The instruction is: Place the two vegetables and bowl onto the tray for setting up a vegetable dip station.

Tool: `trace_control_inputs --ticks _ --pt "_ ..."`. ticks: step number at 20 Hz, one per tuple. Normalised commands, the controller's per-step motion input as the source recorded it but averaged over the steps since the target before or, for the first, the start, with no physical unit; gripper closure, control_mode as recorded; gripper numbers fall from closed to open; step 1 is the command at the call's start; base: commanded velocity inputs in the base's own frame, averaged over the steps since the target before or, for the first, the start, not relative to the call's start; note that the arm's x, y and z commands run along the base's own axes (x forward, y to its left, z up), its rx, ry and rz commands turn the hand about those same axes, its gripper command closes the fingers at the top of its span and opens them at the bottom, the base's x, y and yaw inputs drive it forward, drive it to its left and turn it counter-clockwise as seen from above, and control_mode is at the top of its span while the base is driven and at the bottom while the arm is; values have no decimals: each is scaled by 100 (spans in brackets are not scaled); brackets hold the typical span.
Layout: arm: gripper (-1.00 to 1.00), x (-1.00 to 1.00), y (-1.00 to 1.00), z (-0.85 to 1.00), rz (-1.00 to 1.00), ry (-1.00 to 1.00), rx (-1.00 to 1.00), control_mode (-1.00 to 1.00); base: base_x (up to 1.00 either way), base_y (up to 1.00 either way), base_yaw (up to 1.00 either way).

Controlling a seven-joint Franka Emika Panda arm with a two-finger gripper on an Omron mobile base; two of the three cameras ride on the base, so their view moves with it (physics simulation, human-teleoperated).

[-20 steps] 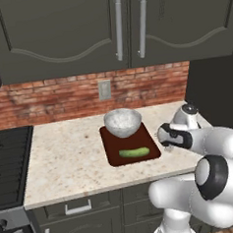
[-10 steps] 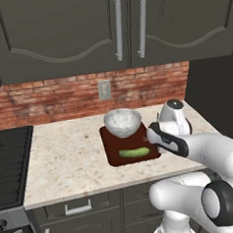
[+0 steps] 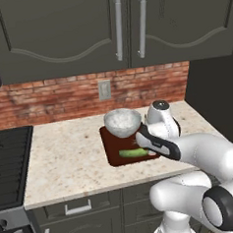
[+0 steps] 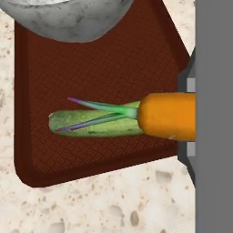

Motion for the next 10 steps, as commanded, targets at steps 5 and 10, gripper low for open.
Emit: trace_control_inputs --ticks 5,10 --pt "100 1 34 -9 0 -5 0 -100 0 0 0" --pt "100 6 24 -23 0 -1 0 -100 0 0 0"
